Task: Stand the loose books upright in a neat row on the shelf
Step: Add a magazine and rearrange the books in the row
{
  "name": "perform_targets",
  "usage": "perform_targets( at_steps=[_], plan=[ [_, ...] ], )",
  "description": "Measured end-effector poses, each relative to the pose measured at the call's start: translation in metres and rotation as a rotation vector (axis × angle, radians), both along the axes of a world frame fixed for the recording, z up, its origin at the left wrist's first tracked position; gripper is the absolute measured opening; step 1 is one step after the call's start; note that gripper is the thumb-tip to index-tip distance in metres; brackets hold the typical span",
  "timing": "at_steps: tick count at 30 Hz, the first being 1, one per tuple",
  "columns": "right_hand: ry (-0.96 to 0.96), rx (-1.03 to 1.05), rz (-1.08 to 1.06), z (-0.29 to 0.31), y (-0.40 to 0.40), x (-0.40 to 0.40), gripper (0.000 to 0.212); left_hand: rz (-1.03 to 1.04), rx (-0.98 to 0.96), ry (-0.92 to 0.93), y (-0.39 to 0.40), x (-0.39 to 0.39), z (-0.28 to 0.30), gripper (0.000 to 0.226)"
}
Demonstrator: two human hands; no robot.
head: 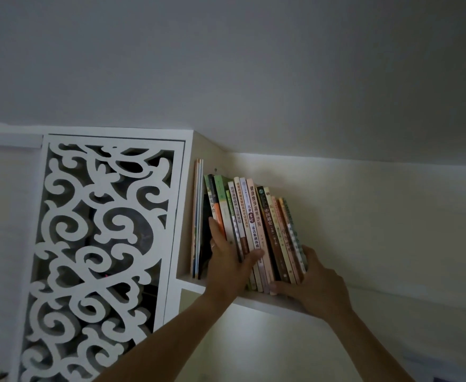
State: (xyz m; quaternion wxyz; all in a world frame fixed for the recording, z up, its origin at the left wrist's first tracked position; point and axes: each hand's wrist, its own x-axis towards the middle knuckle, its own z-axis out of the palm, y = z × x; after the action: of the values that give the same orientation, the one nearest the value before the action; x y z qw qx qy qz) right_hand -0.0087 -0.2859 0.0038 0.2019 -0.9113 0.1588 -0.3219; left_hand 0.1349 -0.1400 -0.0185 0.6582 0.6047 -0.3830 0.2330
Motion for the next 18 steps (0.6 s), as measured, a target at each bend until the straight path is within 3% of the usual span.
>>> perform_targets(
  at_steps=[4, 11, 13, 16, 18],
  plan=[
    [-0.081, 0.063, 0.084, -0.005, 0.017, 0.02, 0.113, -0.024, 0.015, -0.093, 0.016, 0.01, 0.003, 0.119],
    [-0.097, 0.18, 0.248, -0.005, 0.034, 0.053, 0.129, 0.01, 0.116, -0.164, 0.034, 0.026, 0.004, 0.109],
    [-0.093, 0.221, 0.287, -0.004, 0.033, 0.055, 0.132, 0.174, 0.163, -0.168, 0.03, 0.016, -0.006, 0.1],
    [-0.116, 0.255, 0.333, -0.007, 0.031, 0.056, 0.133, 0.62, 0.177, -0.396, 0.019, 0.006, -0.026, 0.072],
    [-0.14, 0.267, 0.341, -0.008, 0.031, 0.057, 0.131, 0.669, 0.153, -0.385, 0.018, 0.005, -0.028, 0.064]
  ],
)
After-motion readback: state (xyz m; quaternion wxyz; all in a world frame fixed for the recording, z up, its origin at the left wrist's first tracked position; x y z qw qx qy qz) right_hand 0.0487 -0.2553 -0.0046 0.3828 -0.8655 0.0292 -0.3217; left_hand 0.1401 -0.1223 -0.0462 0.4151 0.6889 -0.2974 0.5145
